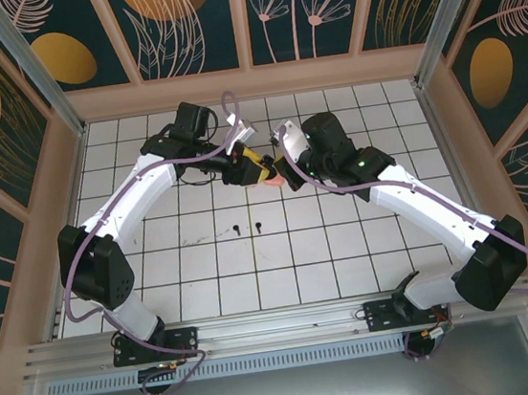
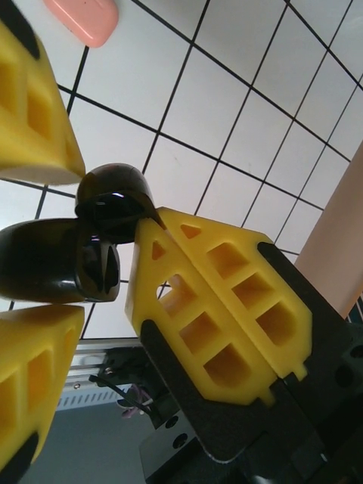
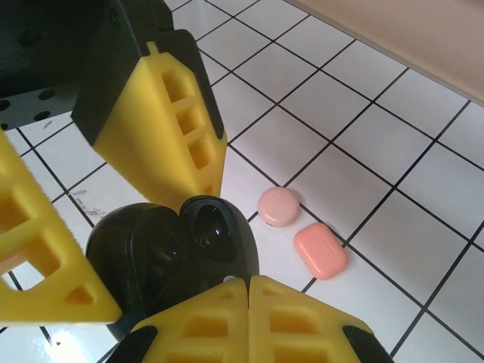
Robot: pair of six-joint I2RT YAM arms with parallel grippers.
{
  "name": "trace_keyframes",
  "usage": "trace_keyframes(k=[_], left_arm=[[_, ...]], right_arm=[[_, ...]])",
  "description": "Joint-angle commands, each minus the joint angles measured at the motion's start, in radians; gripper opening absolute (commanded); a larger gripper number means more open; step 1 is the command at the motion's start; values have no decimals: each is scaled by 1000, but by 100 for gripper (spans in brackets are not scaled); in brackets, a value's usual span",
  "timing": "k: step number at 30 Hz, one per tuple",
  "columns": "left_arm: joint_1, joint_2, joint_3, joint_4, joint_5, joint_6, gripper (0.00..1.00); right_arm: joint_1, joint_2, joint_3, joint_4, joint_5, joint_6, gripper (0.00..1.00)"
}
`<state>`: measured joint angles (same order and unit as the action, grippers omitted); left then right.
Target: Insert wireless bluetooth earbuds into charging case
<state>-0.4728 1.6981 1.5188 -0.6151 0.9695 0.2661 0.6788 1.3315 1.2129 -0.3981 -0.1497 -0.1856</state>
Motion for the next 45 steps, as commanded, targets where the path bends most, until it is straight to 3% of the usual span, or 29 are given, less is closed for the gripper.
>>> trace_keyframes(k=[1, 6, 12, 15, 16, 19, 22, 27, 33, 40, 45], left_arm=[[3, 9, 15, -19, 45, 25, 37], [3, 9, 8, -12, 56, 24, 27], [3, 9, -15, 5, 72, 23, 2], [3, -2, -45, 53, 71, -3, 0], [4, -11, -62, 86, 68, -24, 0], [20, -58, -144, 259, 53, -133, 0], [70, -133, -263, 528, 20, -308, 0], [172, -250, -453, 888, -146, -543, 0], [205, -399, -622, 1108, -452, -638, 0], [211, -510, -720, 1232, -669, -687, 0], [226, -525, -716, 1244, -718, -708, 0]], right_arm=[[11, 0, 46, 10, 6, -5, 0], [14, 2, 51, 22, 4, 1, 0], [15, 3, 56, 46, 23, 23, 0], [14, -1, 62, 57, 43, 40, 0], [14, -5, 63, 59, 57, 49, 4], [13, -27, 62, 48, 108, 85, 32], [9, -69, 38, 32, 128, 136, 47], [8, -117, -53, 27, 101, 282, 53], [53, -10, -150, 86, 85, 487, 54], [176, 271, -75, 93, 126, 578, 53], [246, 482, 71, 20, 185, 602, 50]])
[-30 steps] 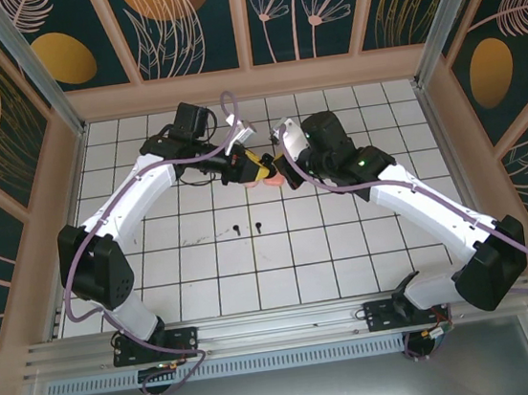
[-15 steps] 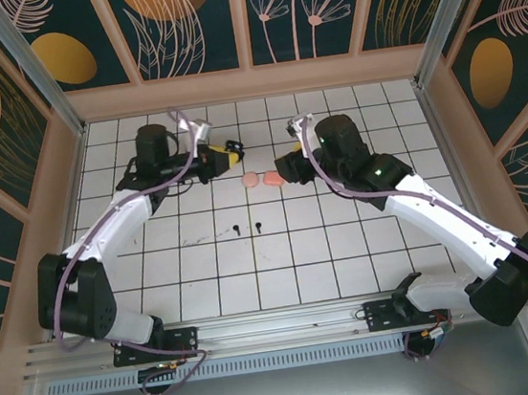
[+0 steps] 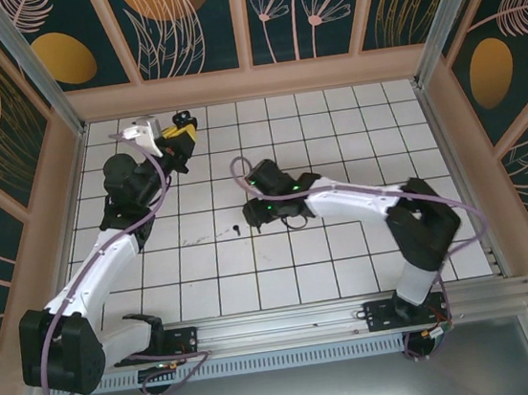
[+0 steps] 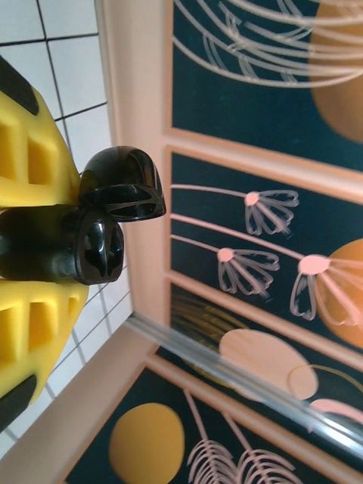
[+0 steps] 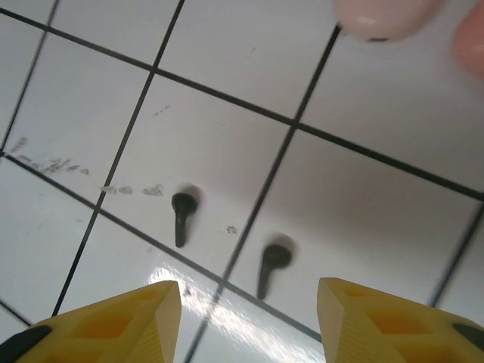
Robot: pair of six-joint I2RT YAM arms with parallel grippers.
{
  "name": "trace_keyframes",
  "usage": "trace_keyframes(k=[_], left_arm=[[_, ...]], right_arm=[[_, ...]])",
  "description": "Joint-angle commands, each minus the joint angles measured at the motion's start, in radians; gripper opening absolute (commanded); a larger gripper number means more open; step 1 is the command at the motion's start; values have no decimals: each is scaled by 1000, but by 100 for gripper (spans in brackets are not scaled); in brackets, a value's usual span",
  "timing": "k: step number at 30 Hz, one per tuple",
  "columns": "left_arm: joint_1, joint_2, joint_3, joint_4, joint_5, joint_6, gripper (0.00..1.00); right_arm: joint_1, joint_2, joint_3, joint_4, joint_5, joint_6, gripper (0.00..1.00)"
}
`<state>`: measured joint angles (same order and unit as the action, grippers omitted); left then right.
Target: Insert wireless bluetooth earbuds into charging case
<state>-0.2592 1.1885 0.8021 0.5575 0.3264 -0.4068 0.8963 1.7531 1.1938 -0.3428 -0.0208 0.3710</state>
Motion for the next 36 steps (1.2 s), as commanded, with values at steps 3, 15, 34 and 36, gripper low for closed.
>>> trace_keyframes(k=[3, 15, 34, 36], left_arm=[[24, -3, 23, 58, -79, -42, 0], [69, 3, 32, 60, -88, -61, 0], [75, -8, 10, 77, -76, -66, 0], [75, -9, 8, 78, -76, -66, 0]], right_arm=[[56, 154, 170, -79, 85, 49, 48], [104, 378, 425, -246, 156, 71, 46], [130, 466, 492, -297, 176, 80, 38], [131, 469, 494, -297, 176, 80, 36]])
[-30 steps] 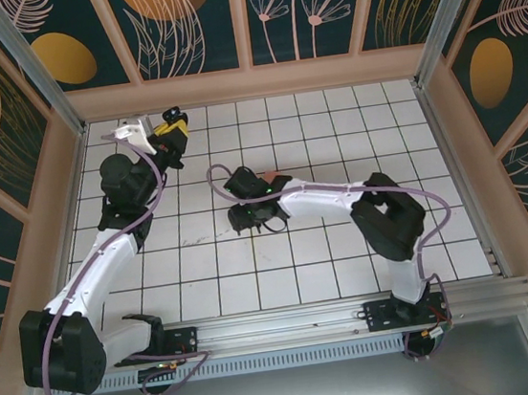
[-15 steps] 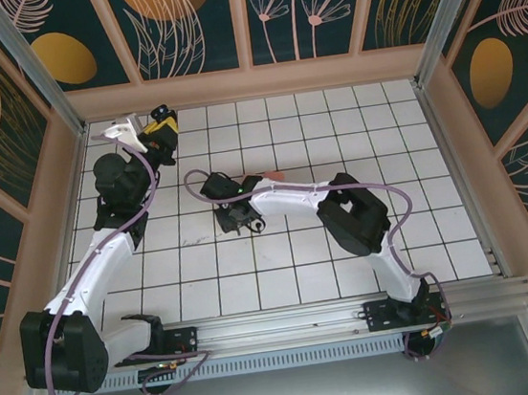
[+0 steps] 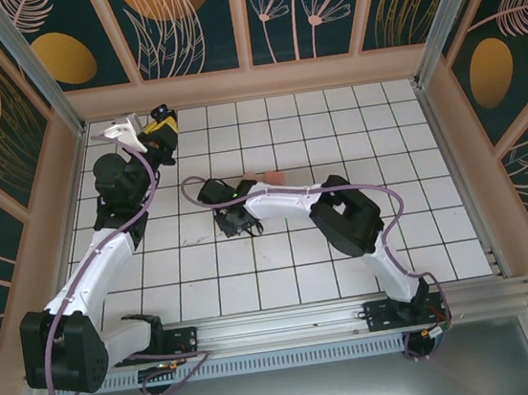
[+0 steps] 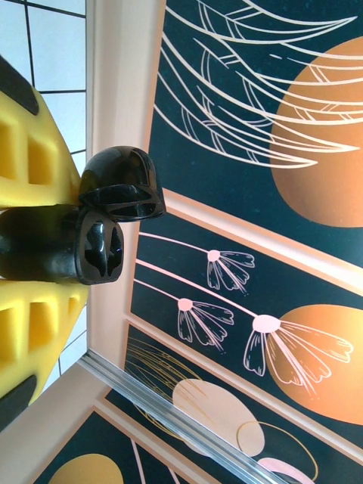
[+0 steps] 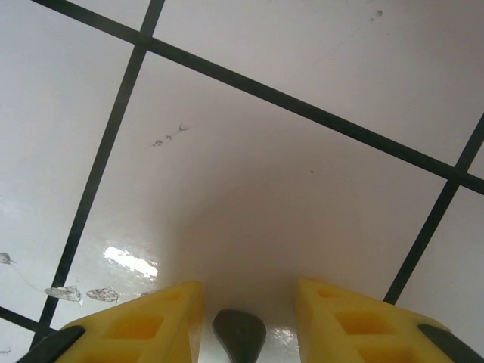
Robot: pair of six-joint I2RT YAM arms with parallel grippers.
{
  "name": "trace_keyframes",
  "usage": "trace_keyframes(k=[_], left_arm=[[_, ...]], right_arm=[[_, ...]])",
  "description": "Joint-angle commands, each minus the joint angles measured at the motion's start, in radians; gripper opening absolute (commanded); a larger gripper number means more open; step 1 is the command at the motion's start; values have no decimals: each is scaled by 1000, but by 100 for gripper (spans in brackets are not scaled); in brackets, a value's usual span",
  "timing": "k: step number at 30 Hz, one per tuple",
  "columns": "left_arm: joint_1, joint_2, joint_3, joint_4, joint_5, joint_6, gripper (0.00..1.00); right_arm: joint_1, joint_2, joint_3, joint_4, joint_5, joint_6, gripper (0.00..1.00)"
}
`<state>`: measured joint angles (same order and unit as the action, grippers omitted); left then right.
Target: Insert wireless bluetooth earbuds into charging case
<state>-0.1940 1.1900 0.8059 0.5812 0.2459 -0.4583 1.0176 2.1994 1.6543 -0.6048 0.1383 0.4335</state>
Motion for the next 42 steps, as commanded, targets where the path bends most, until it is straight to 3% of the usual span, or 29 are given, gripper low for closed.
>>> trace_keyframes(k=[1, 10, 18, 27, 35, 42], left_arm=[[10, -11, 3, 55, 3, -14, 0], [10, -10, -2, 65, 6, -23, 0], [10, -9, 0, 74, 18, -39, 0], [11, -37, 10, 36, 49, -18, 0], [9, -44, 13, 2, 150, 23, 0], [7, -51, -125, 225, 234, -3, 0]], right_arm=[[10, 23, 33, -35, 15, 17, 36], [19, 33, 39, -35, 15, 19, 31], [22, 9, 32, -33, 26, 28, 17], [8, -154, -31, -10, 85, 39, 17], [-60, -348, -132, 35, 141, 21, 17], [-133, -497, -145, 44, 158, -41, 17]])
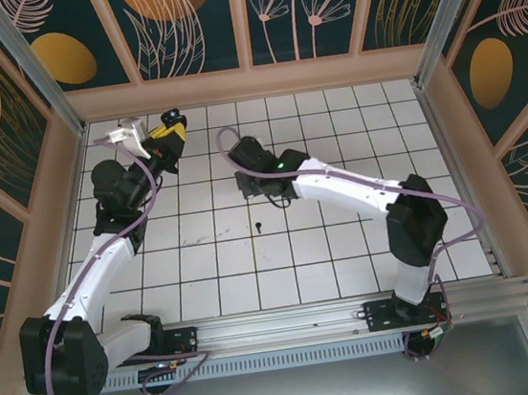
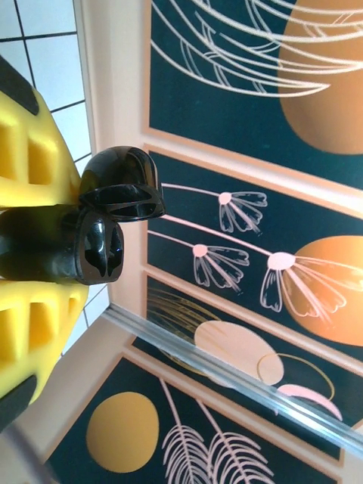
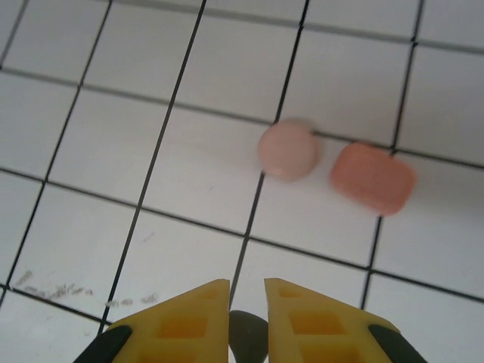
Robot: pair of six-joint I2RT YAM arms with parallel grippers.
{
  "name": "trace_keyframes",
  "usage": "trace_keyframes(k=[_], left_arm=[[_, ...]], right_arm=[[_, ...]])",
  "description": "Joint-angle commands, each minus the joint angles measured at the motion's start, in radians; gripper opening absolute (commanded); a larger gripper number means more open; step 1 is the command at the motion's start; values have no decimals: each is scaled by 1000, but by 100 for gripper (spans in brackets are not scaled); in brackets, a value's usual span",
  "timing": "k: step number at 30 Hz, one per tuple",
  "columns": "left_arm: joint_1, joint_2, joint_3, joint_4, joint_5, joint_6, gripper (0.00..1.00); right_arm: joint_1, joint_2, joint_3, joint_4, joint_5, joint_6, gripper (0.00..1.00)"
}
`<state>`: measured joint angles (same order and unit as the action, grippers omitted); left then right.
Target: Insert wireless bluetooth earbuds into charging case
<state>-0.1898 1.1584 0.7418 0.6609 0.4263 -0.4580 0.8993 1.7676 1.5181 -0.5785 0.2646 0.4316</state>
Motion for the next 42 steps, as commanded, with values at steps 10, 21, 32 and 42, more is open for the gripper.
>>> trace_keyframes(k=[10, 21, 32, 42], left_arm=[[-65, -11, -320, 519, 33, 134, 0], [-209, 224, -361, 790, 121, 228, 0], [-289, 417, -202, 838, 261, 231, 0], [-316, 483, -119, 885, 329, 180, 0]], right_arm=[[-86, -215, 7, 39, 30, -118, 16], [-93, -355, -76, 222, -14, -227, 16], [-88, -471, -240, 438, -168, -368, 16], [-74, -490, -311, 514, -231, -387, 16]])
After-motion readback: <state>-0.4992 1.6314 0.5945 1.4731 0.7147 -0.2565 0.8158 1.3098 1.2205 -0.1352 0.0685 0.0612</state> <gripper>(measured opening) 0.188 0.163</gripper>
